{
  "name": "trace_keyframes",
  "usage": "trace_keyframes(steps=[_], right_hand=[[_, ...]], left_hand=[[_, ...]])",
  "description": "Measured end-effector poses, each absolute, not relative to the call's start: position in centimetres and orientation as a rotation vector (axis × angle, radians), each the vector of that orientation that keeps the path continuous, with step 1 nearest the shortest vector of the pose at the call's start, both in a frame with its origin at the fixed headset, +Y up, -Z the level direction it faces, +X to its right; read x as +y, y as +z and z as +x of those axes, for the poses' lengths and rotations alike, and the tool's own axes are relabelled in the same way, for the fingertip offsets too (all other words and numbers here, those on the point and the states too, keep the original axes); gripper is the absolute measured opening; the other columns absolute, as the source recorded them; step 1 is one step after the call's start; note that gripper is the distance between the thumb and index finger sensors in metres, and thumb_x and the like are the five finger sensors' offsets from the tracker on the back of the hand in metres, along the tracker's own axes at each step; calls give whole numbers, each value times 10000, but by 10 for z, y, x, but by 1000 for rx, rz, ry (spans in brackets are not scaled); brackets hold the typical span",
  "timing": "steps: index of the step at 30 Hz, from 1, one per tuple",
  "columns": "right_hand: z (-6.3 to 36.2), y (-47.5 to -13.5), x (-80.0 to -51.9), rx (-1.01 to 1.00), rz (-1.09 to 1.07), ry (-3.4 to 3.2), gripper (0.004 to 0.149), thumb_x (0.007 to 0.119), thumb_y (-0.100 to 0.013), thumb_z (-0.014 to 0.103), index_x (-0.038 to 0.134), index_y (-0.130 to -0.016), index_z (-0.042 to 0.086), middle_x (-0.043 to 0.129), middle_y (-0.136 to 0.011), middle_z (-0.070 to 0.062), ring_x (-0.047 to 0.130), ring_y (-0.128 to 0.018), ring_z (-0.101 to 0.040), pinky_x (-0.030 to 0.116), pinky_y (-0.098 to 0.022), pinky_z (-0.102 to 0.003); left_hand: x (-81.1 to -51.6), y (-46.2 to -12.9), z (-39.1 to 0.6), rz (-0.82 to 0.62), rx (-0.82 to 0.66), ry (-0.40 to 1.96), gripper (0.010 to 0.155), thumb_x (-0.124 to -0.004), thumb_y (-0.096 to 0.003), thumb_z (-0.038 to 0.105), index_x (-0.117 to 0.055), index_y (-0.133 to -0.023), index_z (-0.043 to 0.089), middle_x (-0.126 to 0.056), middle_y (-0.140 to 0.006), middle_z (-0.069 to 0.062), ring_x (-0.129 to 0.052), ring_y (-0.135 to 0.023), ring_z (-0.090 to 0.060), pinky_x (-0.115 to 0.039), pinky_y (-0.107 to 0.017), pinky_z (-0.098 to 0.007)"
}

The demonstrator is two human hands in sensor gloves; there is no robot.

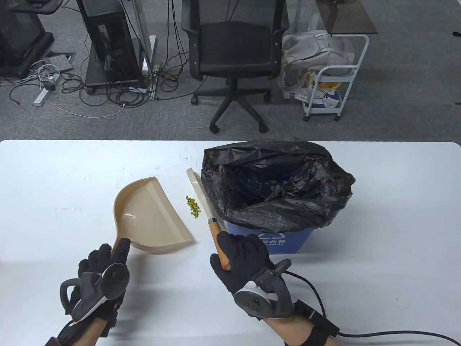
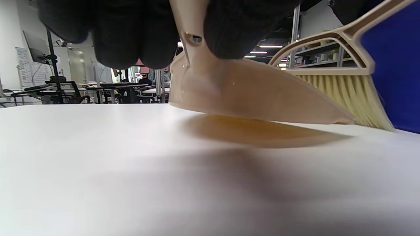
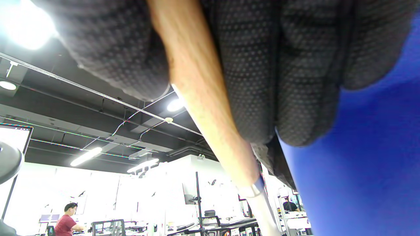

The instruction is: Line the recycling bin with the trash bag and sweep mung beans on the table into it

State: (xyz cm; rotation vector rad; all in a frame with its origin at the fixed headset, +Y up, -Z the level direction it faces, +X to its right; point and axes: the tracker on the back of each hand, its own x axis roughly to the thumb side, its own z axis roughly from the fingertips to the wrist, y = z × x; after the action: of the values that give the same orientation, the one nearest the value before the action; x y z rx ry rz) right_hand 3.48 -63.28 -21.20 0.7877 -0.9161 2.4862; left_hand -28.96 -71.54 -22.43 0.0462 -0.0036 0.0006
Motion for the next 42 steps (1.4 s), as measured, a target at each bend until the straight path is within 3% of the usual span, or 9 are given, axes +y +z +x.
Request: trace_keyframes(steps=[20, 25, 28, 34, 42], right_hand=[[35, -209, -635, -913, 803, 2487, 579, 873, -477, 395, 891, -841, -54, 1050, -614, -273, 1080, -520, -464, 807, -461, -646], [35, -208, -636, -911, 806, 2487, 577, 874, -476, 397, 892, -841, -50, 1051, -614, -269, 1081, -517, -465, 809, -460, -644], [35, -209, -635, -904, 804, 2487, 578, 875, -475, 397, 894, -839, -51, 1053, -610, -268, 1083, -514, -461, 809, -461, -643], [39, -214, -631, -890, 770, 2480, 575, 876, -474, 399, 899, -837, -47, 1057, -605, -263, 1087, -508, -454, 813, -457, -640], [46, -222, -629, -812, 708, 2444, 574, 869, -479, 377, 887, -847, -64, 1051, -612, -282, 1081, -513, -469, 807, -458, -647]], left_hand=[[-747, -230, -306, -81, 16, 90, 729, -808, -516, 276, -450, -1151, 247, -655, -1111, -331, -731, -946, -640, -610, -672, -749], [-749, -232, -307, -81, 10, 74, 829, -846, -495, 399, -372, -1167, 293, -487, -1181, -335, -578, -1003, -689, -556, -696, -774], [-752, -236, -308, -87, 22, 53, 852, -844, -498, 403, -331, -1168, 292, -419, -1198, -331, -511, -1016, -708, -537, -702, -784], [-754, -241, -308, -68, -3, 59, 747, -793, -525, 251, -393, -1155, 290, -482, -1188, -306, -584, -1017, -670, -584, -705, -760], [-753, -242, -306, -56, -33, 78, 714, -798, -521, 163, -458, -1146, 223, -510, -1172, -315, -660, -997, -649, -659, -682, -735]])
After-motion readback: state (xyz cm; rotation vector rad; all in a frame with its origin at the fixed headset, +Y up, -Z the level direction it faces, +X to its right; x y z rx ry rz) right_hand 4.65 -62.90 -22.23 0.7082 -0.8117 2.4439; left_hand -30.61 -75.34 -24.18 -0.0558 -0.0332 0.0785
